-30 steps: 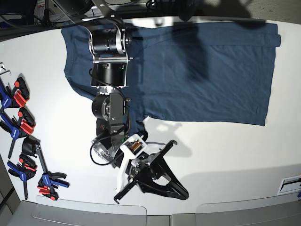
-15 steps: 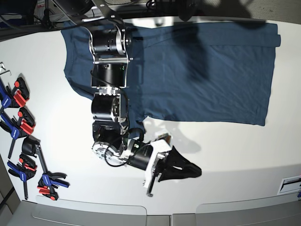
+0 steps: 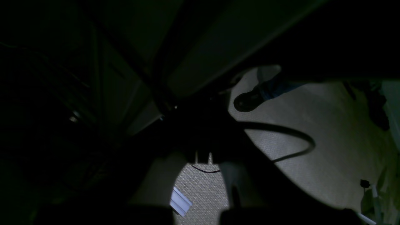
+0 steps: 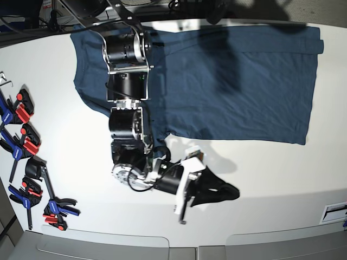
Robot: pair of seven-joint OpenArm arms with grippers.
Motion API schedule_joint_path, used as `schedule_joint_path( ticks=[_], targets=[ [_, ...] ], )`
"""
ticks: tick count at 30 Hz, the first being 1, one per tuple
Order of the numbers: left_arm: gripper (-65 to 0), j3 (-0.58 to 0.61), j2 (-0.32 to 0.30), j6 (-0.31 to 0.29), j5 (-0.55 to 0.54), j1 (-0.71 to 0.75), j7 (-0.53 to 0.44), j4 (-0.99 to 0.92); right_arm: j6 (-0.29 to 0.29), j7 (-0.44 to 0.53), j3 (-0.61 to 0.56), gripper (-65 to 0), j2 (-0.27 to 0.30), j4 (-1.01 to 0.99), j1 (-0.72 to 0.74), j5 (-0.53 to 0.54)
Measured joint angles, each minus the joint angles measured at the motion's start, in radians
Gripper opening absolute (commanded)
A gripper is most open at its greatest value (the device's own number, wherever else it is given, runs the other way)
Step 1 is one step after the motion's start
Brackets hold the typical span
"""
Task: Fold the T-shirt properly
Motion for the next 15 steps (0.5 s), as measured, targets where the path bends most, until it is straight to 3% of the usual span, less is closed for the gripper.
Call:
schedule_joint_path(
  ticks=[4, 15],
  targets=[
    [-65.0, 0.0, 0.0, 0.0, 0.0, 0.0, 0.0, 0.0, 0.0, 0.001, -0.062, -65.0, 0.013, 0.0, 0.0, 0.002],
    [-65.0, 0.0, 0.0, 0.0, 0.0, 0.0, 0.0, 0.0, -0.001, 0.005, -0.367, -65.0, 0.188, 0.0, 0.0, -0.001]
  ],
)
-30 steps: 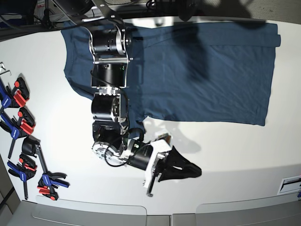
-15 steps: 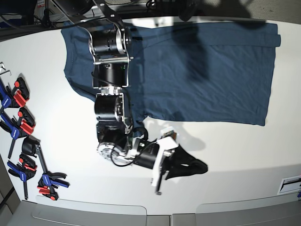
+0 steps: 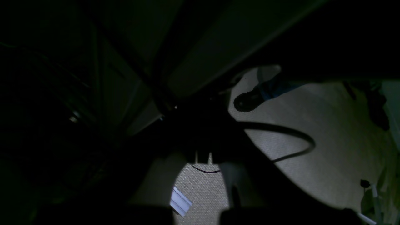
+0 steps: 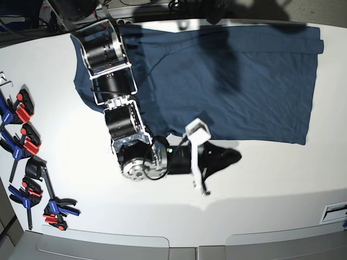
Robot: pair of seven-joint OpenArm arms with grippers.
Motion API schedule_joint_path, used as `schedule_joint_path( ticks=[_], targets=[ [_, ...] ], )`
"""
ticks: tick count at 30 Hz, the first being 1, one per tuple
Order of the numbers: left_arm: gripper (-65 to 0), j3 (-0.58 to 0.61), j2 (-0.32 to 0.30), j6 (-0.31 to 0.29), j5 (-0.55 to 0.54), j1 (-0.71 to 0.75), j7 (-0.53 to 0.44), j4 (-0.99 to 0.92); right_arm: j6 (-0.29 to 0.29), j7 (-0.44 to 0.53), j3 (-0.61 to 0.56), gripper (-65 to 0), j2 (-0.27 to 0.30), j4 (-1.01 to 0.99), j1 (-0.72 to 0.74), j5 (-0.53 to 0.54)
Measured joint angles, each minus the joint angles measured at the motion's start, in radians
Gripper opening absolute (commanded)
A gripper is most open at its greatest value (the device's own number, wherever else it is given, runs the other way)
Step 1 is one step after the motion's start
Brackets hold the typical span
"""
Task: Fold the T-shirt properly
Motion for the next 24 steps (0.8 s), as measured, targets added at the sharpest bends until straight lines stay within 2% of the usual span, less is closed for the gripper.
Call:
schedule_joint_path(
  ticks=[4, 8, 13, 19, 24],
  targets=[
    [-65.0, 0.0, 0.0, 0.0, 0.0, 0.0, 0.0, 0.0, 0.0, 0.002, -0.104, -65.0, 0.018, 0.0, 0.0, -0.002],
    [-65.0, 0.0, 0.0, 0.0, 0.0, 0.0, 0.0, 0.0, 0.0, 0.002, -0.146, -65.0, 0.002, 0.0, 0.0, -0.001],
    [-65.0, 0.0, 0.0, 0.0, 0.0, 0.0, 0.0, 0.0, 0.001, 0.003, -0.138, -65.0, -0.073, 0.0, 0.009, -0.001],
    [-65.0, 0.0, 0.0, 0.0, 0.001, 0.0, 0.0, 0.0, 0.001, 0.003, -0.074, -65.0, -0.163, 0.0, 0.013, 0.0],
    [-65.0, 0.0, 0.0, 0.0, 0.001, 0.0, 0.0, 0.0, 0.001, 0.003, -0.019, -65.0, -0.188, 0.0, 0.013, 0.0]
  ],
)
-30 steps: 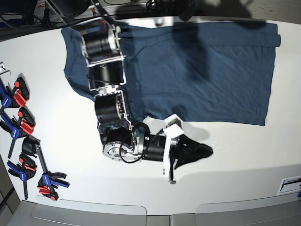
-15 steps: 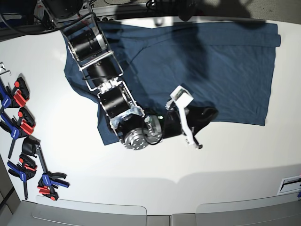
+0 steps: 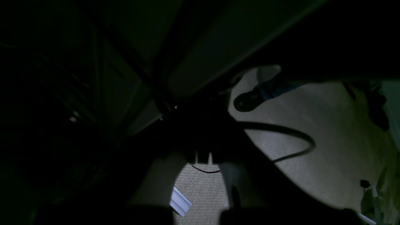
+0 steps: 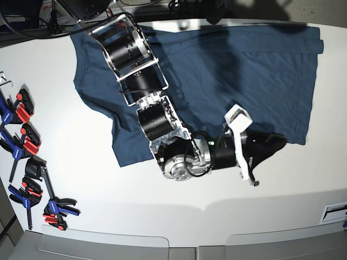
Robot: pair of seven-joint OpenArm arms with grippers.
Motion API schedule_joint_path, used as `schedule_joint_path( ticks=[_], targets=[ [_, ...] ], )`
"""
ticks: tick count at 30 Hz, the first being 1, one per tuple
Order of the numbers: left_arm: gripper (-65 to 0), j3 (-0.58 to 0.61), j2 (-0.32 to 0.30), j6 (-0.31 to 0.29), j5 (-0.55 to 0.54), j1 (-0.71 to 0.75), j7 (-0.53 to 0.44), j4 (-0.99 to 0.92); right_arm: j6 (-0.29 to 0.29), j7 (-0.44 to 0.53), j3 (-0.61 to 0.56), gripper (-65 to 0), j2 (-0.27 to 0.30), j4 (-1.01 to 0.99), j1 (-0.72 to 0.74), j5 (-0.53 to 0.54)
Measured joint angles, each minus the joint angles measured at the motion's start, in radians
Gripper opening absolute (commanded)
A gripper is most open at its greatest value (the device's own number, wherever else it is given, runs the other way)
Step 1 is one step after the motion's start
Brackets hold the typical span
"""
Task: Fold the T-shirt properly
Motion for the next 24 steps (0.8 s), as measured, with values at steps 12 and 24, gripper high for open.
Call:
schedule_joint_path(
  ticks=[12, 24],
  targets=[
    [-65.0, 0.0, 0.0, 0.0, 0.0, 0.0, 0.0, 0.0, 0.0, -0.001, 0.111, -65.0, 0.003, 0.0, -0.003, -0.001],
    [-65.0, 0.0, 0.0, 0.0, 0.0, 0.0, 0.0, 0.0, -0.001, -0.003, 0.146, -65.0, 0.001, 0.0, -0.003, 0.153]
  ],
)
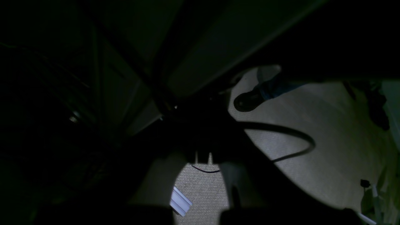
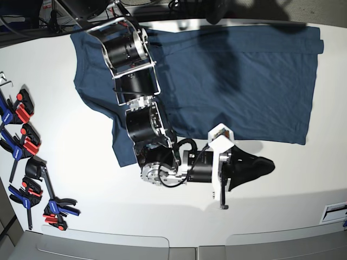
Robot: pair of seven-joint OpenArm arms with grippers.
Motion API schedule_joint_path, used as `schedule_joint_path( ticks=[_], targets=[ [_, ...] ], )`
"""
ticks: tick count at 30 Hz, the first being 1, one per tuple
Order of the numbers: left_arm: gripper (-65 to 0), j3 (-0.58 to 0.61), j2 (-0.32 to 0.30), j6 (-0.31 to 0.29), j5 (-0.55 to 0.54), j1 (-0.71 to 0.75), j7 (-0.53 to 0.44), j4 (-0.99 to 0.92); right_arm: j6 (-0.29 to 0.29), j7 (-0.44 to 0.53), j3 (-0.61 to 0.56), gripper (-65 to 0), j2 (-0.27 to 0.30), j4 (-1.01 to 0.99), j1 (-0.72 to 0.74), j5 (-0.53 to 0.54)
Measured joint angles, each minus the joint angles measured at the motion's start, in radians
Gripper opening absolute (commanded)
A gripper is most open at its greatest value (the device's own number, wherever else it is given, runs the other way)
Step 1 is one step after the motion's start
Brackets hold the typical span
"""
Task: Fold the T-shirt properly
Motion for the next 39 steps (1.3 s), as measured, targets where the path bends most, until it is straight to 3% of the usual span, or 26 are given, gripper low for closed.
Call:
schedule_joint_path(
  ticks=[23, 39],
  targets=[
    [-65.0, 0.0, 0.0, 0.0, 0.002, 0.0, 0.0, 0.0, 0.0, -0.001, 0.0, -65.0, -0.001, 0.0, 0.0, 0.589],
    [-65.0, 0.0, 0.0, 0.0, 0.003, 0.0, -0.001, 0.0, 0.0, 0.003, 0.001, -65.0, -0.001, 0.0, 0.0, 1.176]
  ],
)
